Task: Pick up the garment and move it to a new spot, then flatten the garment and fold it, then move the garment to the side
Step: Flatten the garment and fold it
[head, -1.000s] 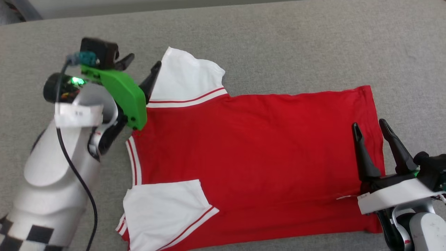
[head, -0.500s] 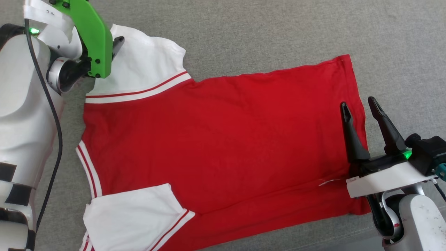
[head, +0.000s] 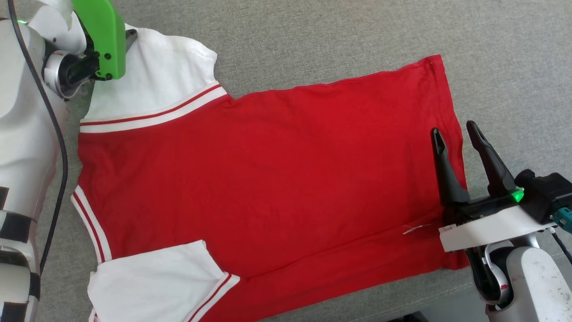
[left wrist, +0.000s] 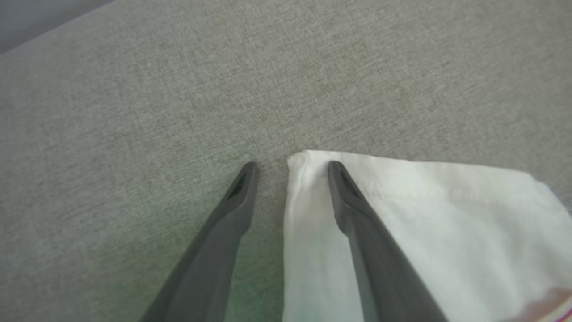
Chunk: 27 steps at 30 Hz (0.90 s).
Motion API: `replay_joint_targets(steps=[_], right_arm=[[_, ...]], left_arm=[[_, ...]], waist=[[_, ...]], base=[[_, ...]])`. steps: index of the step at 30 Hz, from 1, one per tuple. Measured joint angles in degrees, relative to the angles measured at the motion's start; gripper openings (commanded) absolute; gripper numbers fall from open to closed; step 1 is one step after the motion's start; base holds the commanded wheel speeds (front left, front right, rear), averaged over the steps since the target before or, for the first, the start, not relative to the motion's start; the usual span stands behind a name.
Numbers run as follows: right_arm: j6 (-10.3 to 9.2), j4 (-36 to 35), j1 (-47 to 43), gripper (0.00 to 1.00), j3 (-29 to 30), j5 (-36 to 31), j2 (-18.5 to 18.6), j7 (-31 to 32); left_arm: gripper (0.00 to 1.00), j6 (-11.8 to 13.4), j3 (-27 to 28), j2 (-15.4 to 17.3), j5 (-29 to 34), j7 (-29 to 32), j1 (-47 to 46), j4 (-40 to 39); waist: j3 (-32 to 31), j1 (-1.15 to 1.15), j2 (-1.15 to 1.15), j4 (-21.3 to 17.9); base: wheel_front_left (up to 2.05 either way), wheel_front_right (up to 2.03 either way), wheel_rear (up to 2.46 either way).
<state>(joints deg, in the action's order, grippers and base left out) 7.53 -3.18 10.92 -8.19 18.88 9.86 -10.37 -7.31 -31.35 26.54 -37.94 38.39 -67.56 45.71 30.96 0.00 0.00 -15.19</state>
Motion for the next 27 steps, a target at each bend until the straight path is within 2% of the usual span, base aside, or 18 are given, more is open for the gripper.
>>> replay_joint_targets(steps=[4, 10, 17, 21, 27], right_arm=[[0.00, 0.0, 0.4, 1.00, 0.2, 0.0, 0.0, 0.0], [0.00, 0.5, 0.9, 1.00, 0.8, 0.0, 0.5, 0.7], [0.00, 1.1, 0.8, 1.00, 2.2, -0.8, 3.6, 5.7], [0.00, 1.2, 0.8, 1.00, 2.3, -0.6, 6.7, 12.5], [0.01, 2.4, 3.4, 1.00, 2.0, 1.7, 12.1, 26.2]], left_arm=[[0.00, 0.0, -0.8, -0.7, -1.8, -0.1, 0.0, -0.6], [0.00, 0.0, -0.7, -1.0, -3.7, -5.6, 1.5, -0.5], [0.00, 0.0, 0.1, -1.3, -6.6, -10.3, 4.9, -2.7], [0.00, 0.1, 0.5, -1.0, -7.7, -11.2, 8.6, -5.9], [0.00, 2.3, 0.9, 0.6, -9.1, -10.2, 14.2, -15.8]], waist=[[-0.1, 0.00, 0.00, 0.4], [-1.7, 0.00, 0.00, 0.9], [-5.5, 0.00, 0.00, 2.1], [-8.4, 0.00, 0.00, 3.3], [-11.5, -0.01, 0.00, 5.8]], base=[[0.00, 0.00, 0.00], [0.00, 0.00, 0.00], [0.00, 0.00, 0.00], [0.00, 0.00, 0.00], [0.00, 0.00, 0.00]])
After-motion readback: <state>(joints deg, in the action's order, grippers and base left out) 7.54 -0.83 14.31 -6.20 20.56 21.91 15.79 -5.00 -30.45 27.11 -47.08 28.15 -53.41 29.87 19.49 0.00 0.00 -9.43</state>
